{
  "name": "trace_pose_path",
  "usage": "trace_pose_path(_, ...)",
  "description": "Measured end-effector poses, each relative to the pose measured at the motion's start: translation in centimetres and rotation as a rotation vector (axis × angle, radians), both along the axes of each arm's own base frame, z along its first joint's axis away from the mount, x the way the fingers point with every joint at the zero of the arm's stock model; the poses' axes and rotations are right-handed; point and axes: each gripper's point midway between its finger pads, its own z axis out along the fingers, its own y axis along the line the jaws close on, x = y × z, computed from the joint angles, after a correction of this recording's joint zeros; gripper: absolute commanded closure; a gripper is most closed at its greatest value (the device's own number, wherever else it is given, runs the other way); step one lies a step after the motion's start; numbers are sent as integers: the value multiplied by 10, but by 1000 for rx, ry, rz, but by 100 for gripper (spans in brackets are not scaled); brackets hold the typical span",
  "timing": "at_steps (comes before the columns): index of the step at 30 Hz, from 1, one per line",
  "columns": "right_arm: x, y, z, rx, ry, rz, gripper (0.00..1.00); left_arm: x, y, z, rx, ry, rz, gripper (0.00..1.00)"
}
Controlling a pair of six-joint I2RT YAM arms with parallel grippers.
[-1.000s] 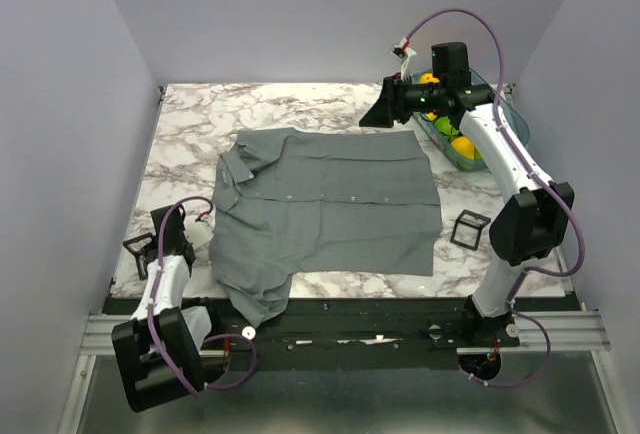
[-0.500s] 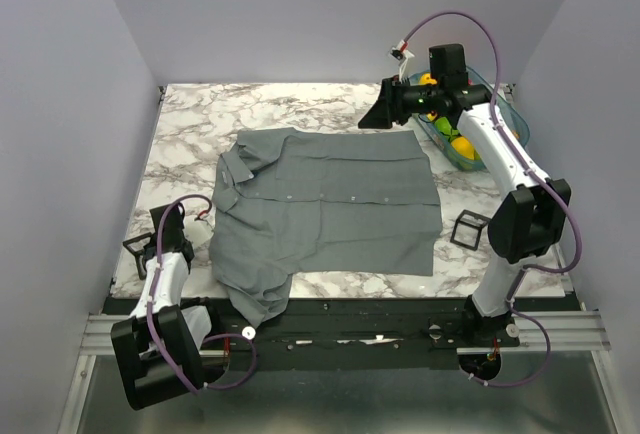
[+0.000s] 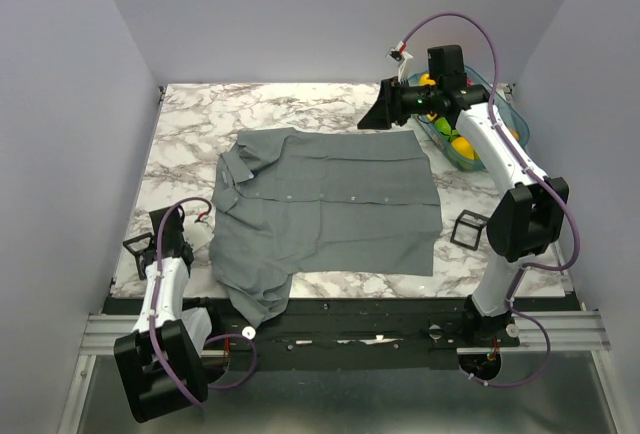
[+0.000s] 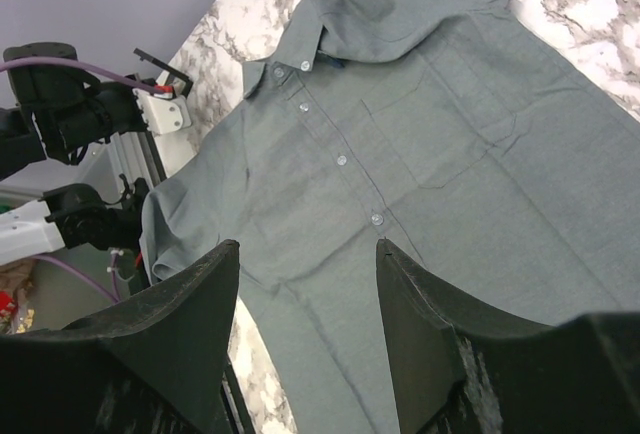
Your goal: Remove the brooch from the garment
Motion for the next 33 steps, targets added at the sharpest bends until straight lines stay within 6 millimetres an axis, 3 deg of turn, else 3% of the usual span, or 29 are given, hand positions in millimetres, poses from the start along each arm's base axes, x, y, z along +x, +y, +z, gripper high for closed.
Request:
trace_pose_path(16, 0, 0, 0, 0, 0, 0, 35, -20, -8, -15, -28, 39, 4, 69)
trace_pose_path(20, 0, 0, 0, 1, 0, 1, 36, -20, -21, -10, -106, 30, -15, 62)
trace_pose_path(22, -1, 0, 0, 3, 0, 4, 35, -11, -32, 8, -171, -17, -54, 55)
trace_pose_path(24, -1, 0, 0, 4, 0, 7, 36, 6, -51, 42, -251, -106, -142, 43)
trace_pose_path(27, 0, 1, 1, 1, -13, 12, 35, 21, -82, 89, -354, -227, -292, 34)
trace_pose_path(33, 15, 1, 11, -25, -126, 38, 35, 50, -148, 146, -693, -415, -401, 33)
